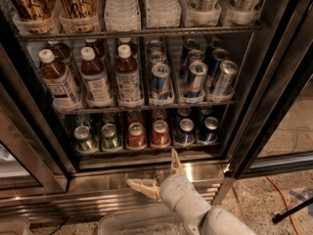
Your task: Pick coke can from bottom shelf of fridge
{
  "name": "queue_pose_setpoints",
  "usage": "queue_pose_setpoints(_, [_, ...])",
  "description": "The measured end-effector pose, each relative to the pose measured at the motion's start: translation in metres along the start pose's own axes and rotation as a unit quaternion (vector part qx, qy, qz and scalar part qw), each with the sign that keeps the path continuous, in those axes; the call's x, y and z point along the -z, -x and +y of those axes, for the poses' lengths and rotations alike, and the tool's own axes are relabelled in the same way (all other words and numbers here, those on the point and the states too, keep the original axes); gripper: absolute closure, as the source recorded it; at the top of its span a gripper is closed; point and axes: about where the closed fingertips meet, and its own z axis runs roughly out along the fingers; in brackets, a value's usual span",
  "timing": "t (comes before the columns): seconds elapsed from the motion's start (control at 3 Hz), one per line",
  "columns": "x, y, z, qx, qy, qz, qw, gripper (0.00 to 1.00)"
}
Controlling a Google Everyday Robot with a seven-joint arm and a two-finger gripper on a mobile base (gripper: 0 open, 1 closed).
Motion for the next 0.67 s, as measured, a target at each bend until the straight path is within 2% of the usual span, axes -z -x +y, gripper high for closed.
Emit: queue_pose_setpoints(0.67, [0.0078,-0.0155,-0.0094,-0.003,-0.047,-0.002,0.9989,0.00])
